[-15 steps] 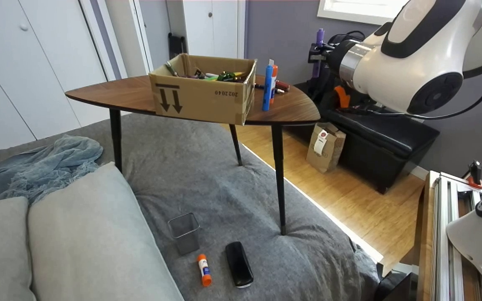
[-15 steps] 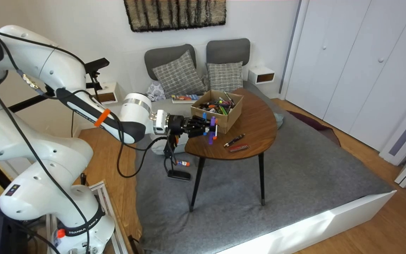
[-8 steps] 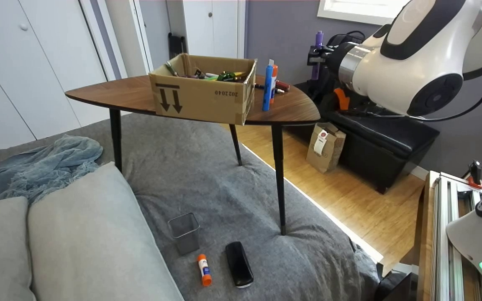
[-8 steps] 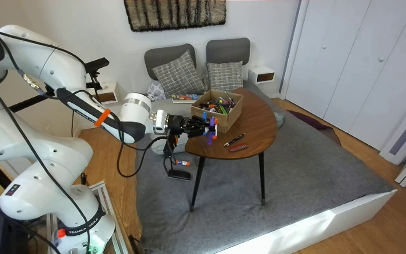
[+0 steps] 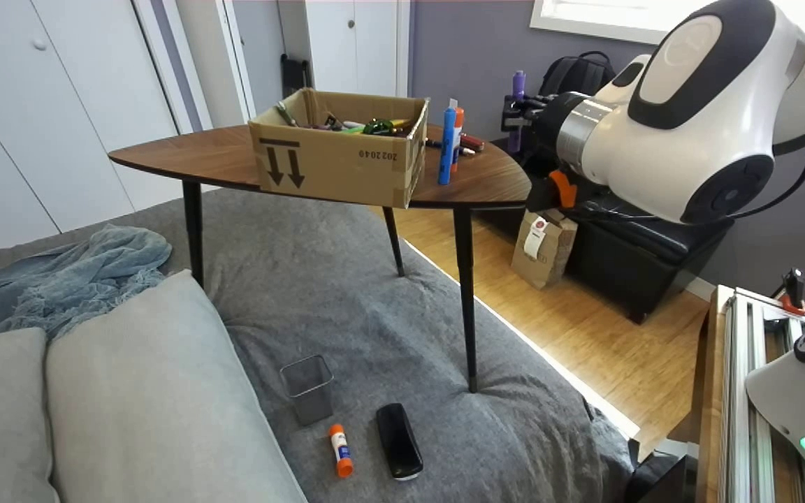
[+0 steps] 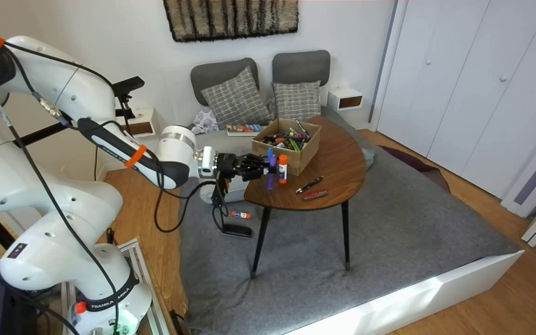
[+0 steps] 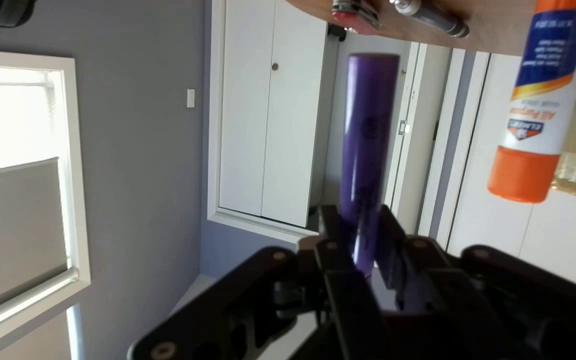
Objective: Remove a purple marker from the cardboard box and place it vertically of the table
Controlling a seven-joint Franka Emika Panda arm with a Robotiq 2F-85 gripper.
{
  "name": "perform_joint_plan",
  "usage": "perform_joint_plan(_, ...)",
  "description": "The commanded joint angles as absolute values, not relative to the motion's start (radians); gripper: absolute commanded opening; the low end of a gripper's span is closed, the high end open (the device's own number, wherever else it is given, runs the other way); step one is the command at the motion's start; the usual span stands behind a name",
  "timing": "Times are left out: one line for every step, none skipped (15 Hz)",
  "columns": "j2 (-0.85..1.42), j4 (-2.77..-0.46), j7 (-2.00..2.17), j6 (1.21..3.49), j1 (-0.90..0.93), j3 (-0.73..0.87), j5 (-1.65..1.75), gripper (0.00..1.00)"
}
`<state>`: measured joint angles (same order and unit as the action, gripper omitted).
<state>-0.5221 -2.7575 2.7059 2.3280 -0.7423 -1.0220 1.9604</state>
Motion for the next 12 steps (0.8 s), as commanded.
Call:
perform_joint_plan(-0.497, -2.756, 2.727, 2.261, -0.743, -1.088, 1.926, 0.05)
perform_joint_plan(-0.492, -2.756, 2.73, 2.246, -0.746, -1.104, 1.917, 0.05)
perform_joint_plan(-0.486, -2.756, 2.73, 2.235, -0.75, -1.118, 1.911, 0.05)
perform_joint_plan(-0.479, -2.757, 2.731, 2.226, -0.752, -1.129, 1.906, 0.05)
perform_joint_plan(-0.472, -2.757, 2.732, 2.213, -0.757, -1.143, 1.903, 0.05)
perform_joint_plan(-0.465, -2.758, 2.735, 2.202, -0.761, -1.153, 1.9, 0.05)
perform_joint_plan(-0.459, -2.758, 2.735, 2.192, -0.764, -1.162, 1.899, 0.05)
perform_joint_plan(-0.45, -2.758, 2.737, 2.182, -0.768, -1.169, 1.9, 0.05)
perform_joint_plan(-0.441, -2.758, 2.739, 2.175, -0.774, -1.173, 1.895, 0.05)
perform_joint_plan(-0.434, -2.758, 2.739, 2.166, -0.779, -1.179, 1.893, 0.05)
perform_joint_plan(-0.423, -2.758, 2.742, 2.158, -0.786, -1.184, 1.889, 0.05)
perform_joint_plan(-0.414, -2.758, 2.741, 2.152, -0.791, -1.188, 1.885, 0.05)
